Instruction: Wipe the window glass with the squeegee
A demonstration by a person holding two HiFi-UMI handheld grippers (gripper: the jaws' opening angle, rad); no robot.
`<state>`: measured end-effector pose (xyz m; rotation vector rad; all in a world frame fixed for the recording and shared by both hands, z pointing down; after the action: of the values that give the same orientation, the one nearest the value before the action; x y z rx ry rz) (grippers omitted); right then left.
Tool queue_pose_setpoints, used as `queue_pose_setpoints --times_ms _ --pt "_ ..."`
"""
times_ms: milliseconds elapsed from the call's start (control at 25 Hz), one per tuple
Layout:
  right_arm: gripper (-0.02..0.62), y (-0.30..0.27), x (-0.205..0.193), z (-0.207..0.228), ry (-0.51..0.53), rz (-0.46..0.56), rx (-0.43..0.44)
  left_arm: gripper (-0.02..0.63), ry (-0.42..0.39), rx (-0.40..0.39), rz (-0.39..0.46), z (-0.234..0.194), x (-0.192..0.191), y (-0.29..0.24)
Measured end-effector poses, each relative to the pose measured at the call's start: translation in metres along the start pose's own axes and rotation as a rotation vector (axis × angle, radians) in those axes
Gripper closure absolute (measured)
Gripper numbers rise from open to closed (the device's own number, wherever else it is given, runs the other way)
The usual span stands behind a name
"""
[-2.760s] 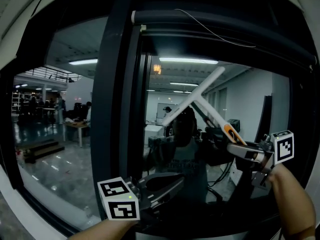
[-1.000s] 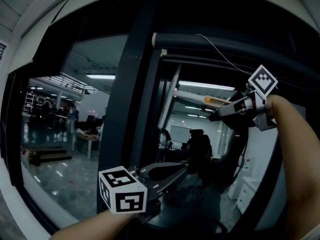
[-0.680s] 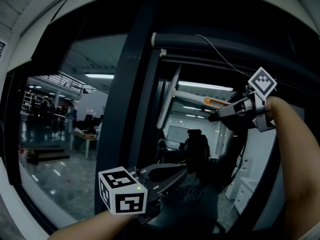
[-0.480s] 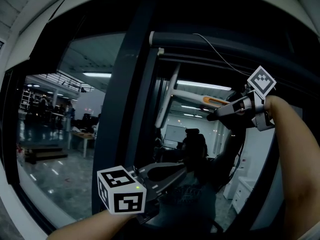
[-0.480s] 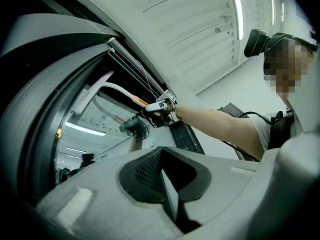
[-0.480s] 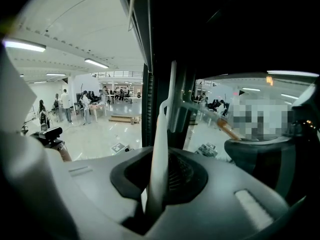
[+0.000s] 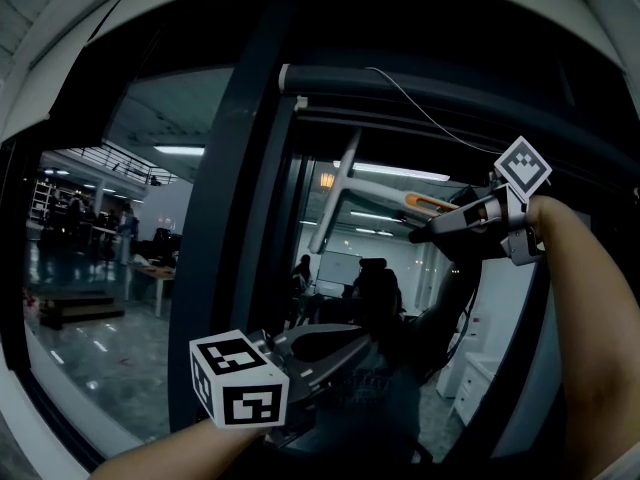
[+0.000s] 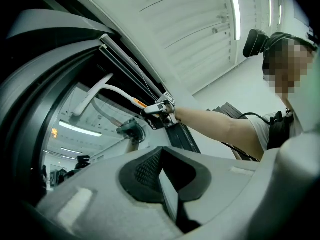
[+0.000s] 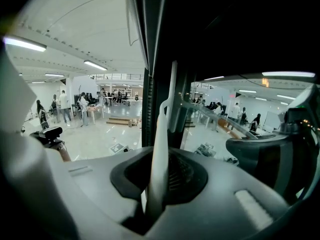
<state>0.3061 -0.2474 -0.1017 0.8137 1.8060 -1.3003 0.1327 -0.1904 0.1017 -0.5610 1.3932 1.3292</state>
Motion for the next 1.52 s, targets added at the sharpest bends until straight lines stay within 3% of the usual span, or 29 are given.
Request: queue_pose_setpoints --times_ms 1120,1520 --pt "0.551 0.006 -0.002 0.006 -0.054 0.044 -0.080 0.609 0.016 -0.122 -0.021 -0.023 0.008 0.001" --pt "0.551 -0.003 0.002 -0.016 -0.081 0.068 -0.110 0.609 0.033 -0.166 -0.027 -0.024 0.015 0.017"
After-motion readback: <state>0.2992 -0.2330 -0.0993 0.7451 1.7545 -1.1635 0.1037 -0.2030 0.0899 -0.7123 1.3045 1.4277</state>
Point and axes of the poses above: the fingertips, and each gripper's own axes: y backward along the fingers, z to its right, x out of its top, the point moved 7 cm from there along y, backward along the fingers, and after that the axes turned 6 degrees about y, right-handed, at the moved point
